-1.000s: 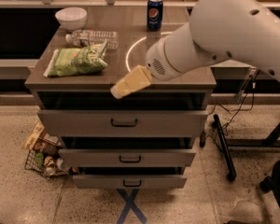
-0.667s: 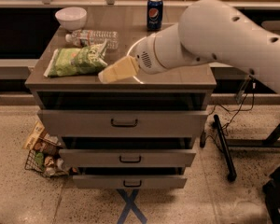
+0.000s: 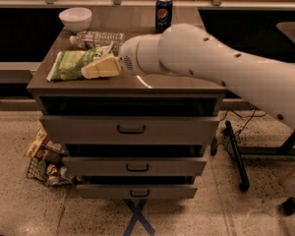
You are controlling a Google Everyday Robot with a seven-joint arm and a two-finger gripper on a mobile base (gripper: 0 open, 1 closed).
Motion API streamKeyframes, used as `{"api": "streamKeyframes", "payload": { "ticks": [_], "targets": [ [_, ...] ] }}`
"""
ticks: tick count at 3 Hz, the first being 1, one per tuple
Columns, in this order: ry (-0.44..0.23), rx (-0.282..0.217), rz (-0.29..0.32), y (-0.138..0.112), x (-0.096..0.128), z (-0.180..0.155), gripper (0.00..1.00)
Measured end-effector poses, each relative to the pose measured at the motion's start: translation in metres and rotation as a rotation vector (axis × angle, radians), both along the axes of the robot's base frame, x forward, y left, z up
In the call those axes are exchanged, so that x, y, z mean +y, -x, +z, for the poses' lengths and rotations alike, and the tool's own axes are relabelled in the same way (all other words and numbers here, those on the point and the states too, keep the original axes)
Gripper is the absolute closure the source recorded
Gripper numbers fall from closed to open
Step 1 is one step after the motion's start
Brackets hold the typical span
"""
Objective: Move green jalapeno chip bag near pepsi can
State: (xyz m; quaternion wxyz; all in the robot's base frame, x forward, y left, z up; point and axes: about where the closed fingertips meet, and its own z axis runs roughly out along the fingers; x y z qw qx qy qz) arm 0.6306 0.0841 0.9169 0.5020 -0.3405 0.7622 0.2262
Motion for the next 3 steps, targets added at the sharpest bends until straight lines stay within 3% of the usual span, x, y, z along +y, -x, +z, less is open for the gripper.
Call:
{"api": "streamKeyframes", "payload": {
  "ticks": [1,2,3],
  "targets": [
    [0.002,-0.060,0.019,-0.022,0.027,-0.002,0.00],
    [0.026,-0.067,0.042,-0.043,0.047,-0.014,0.00],
    [0.060,-0.033,0.075,-0.053,0.067,-0.042,0.00]
  ]
}}
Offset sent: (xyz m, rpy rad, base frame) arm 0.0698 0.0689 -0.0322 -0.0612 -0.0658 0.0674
